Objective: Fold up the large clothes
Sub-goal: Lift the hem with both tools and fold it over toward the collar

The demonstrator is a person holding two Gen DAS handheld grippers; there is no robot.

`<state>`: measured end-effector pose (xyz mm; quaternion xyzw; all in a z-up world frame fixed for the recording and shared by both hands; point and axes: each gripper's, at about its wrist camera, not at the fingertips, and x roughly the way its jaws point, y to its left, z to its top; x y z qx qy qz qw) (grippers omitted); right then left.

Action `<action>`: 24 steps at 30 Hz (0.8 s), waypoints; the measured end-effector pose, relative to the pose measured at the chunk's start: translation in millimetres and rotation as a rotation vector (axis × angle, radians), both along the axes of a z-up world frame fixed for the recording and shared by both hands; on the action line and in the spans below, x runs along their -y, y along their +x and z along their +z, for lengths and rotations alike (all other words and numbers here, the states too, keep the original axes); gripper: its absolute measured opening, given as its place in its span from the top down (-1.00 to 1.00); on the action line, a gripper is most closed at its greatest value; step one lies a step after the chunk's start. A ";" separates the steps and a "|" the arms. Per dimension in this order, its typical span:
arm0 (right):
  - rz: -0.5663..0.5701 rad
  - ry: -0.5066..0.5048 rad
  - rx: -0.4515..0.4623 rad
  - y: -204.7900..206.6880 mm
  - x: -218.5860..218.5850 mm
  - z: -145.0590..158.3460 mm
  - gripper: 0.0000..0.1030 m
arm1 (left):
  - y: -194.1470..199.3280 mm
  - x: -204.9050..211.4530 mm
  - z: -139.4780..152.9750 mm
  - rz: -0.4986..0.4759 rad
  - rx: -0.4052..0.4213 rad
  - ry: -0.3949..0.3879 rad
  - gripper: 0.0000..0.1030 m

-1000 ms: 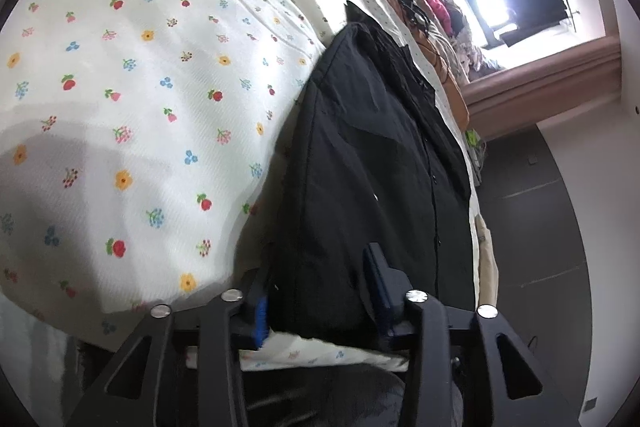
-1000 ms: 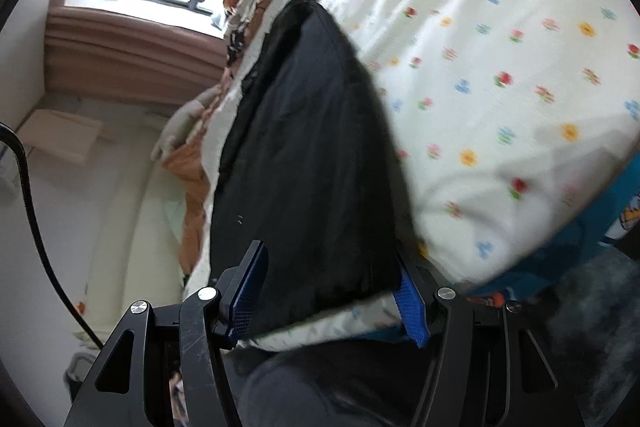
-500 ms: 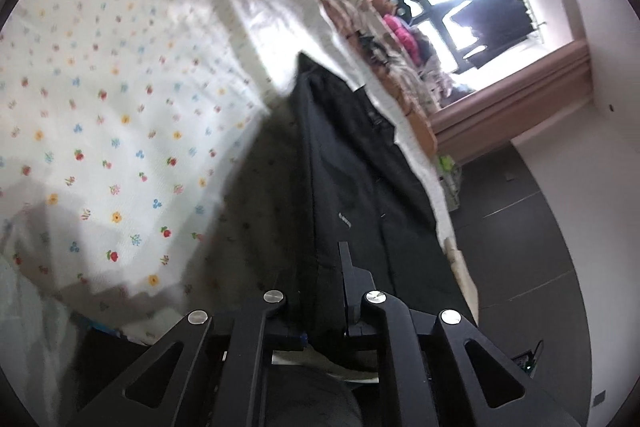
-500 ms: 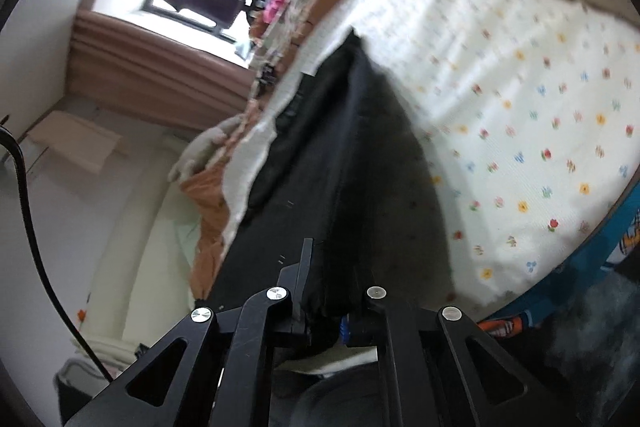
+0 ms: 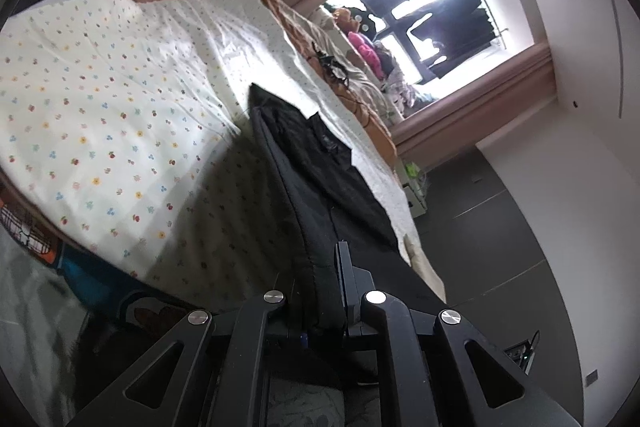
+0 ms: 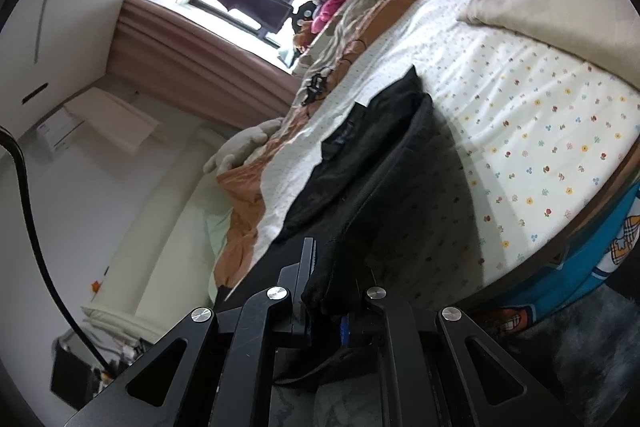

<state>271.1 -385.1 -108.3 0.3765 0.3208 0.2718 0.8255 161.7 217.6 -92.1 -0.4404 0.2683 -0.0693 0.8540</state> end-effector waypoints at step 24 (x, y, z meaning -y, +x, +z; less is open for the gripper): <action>-0.003 0.068 0.201 -58.2 21.1 80.3 0.81 | -60.6 10.2 108.0 0.029 0.219 0.088 0.80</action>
